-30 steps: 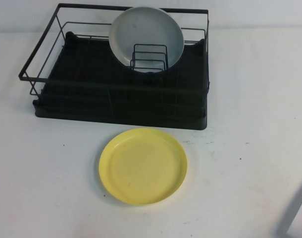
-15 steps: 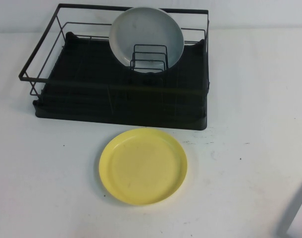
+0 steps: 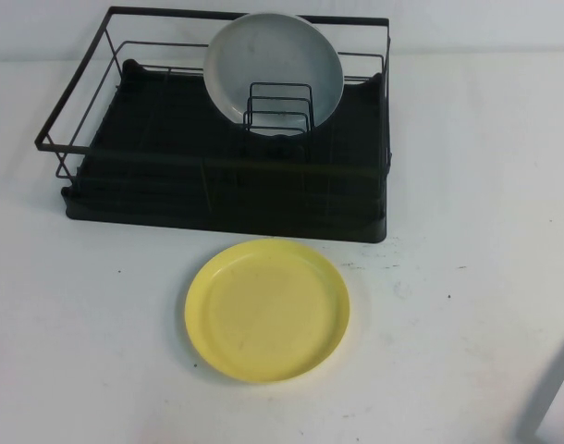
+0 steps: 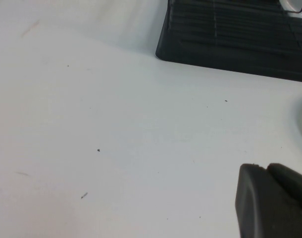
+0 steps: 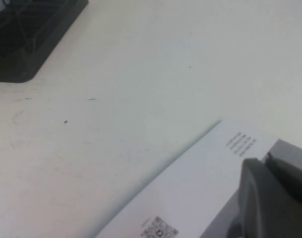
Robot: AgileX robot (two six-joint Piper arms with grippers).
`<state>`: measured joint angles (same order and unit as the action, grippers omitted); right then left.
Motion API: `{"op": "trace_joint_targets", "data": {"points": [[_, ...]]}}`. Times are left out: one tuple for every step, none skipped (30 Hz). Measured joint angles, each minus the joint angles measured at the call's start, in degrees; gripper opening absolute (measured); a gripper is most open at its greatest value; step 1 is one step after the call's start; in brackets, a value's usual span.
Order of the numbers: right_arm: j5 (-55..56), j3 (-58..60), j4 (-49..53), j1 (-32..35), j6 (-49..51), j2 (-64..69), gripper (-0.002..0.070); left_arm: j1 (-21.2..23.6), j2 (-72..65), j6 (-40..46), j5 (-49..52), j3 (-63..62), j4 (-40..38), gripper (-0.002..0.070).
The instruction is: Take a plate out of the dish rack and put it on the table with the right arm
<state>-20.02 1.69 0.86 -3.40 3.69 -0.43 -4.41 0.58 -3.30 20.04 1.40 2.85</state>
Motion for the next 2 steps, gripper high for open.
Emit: {"op": "trace_joint_targets", "data": {"points": [[0.0,0.0,0.0,0.0,0.0,0.0,-0.0018,0.0,0.0,0.0,0.0,0.0,0.0,-0.0004],[0.0,0.0,0.0,0.0,0.0,0.0,-0.0018,0.0,0.0,0.0,0.0,0.0,0.0,-0.0004]]}}
